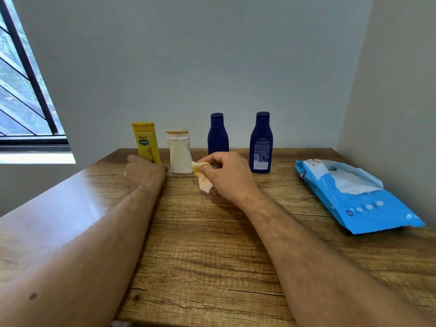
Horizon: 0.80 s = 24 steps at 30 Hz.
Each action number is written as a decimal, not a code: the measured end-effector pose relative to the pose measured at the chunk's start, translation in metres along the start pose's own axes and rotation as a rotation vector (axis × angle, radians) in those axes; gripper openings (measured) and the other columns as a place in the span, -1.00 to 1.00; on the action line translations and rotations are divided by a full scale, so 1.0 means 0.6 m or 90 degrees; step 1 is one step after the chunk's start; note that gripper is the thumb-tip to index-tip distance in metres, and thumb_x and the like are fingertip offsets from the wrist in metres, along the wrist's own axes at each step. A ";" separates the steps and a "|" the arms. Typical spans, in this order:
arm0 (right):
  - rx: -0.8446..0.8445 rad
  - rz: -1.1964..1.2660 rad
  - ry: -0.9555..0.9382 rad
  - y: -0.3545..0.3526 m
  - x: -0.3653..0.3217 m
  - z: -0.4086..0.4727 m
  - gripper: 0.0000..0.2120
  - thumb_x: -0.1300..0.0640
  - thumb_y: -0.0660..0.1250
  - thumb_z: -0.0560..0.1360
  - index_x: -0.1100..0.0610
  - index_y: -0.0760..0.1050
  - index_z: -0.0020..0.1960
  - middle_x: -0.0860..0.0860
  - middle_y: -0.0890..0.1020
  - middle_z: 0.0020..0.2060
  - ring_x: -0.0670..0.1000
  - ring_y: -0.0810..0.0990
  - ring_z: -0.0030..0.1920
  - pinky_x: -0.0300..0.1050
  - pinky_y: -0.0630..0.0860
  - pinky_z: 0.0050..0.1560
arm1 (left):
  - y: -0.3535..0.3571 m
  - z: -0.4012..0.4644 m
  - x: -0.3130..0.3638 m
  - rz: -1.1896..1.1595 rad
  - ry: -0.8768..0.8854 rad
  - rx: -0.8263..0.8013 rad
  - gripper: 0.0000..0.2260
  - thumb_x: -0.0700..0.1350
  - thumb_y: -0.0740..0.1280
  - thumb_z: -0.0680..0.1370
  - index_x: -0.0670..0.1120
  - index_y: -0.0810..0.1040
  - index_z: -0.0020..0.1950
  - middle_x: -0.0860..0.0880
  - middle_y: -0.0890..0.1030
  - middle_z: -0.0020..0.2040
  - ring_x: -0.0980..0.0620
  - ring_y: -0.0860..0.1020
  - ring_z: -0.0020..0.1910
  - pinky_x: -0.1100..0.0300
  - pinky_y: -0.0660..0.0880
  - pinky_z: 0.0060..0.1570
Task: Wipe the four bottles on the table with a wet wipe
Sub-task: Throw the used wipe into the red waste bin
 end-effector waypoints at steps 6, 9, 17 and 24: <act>0.008 -0.002 -0.003 -0.002 0.000 -0.001 -0.84 0.08 0.41 0.55 -0.03 0.66 0.13 -0.12 0.59 -0.06 -0.04 0.61 0.01 0.07 0.67 0.02 | -0.007 -0.007 -0.003 -0.019 0.026 -0.003 -0.05 -0.18 0.57 0.38 -0.21 0.03 0.58 -0.27 0.27 0.49 -0.30 0.28 0.48 -0.17 0.29 0.48; 0.017 -0.009 -0.009 -0.006 -0.003 -0.004 -0.85 0.07 0.41 0.55 -0.03 0.66 0.11 -0.15 0.59 -0.09 -0.10 0.59 -0.03 -0.03 0.65 0.02 | -0.025 -0.018 -0.011 -0.080 0.030 -0.005 -0.22 -0.25 0.45 0.39 -0.14 0.09 0.49 -0.23 0.23 0.44 -0.25 0.34 0.38 -0.12 0.39 0.39; 0.015 0.013 -0.050 0.001 -0.050 -0.023 -0.90 0.07 0.44 0.53 -0.05 0.61 0.03 -0.09 0.63 -0.18 -0.06 0.65 -0.14 0.00 0.69 -0.14 | -0.154 -0.104 -0.048 -0.039 0.154 -0.115 -0.48 -0.34 0.31 0.49 -0.04 0.39 0.43 -0.06 0.47 0.40 -0.06 0.43 0.36 0.06 0.38 0.28; -0.084 -0.040 -0.141 0.063 -0.179 -0.056 -0.92 0.08 0.45 0.52 0.01 0.62 0.00 -0.05 0.63 -0.14 -0.03 0.65 -0.14 -0.09 0.65 -0.28 | -0.386 -0.121 -0.144 0.086 0.198 -0.021 -0.47 -0.30 0.27 0.50 0.00 0.45 0.46 -0.05 0.52 0.40 -0.12 0.49 0.28 0.03 0.36 0.28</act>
Point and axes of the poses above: each hand's wrist, its own z-axis towards the middle knuckle, its own y-axis out of the palm, x = y × z, the point moved 2 cm from there along z, towards the middle knuckle
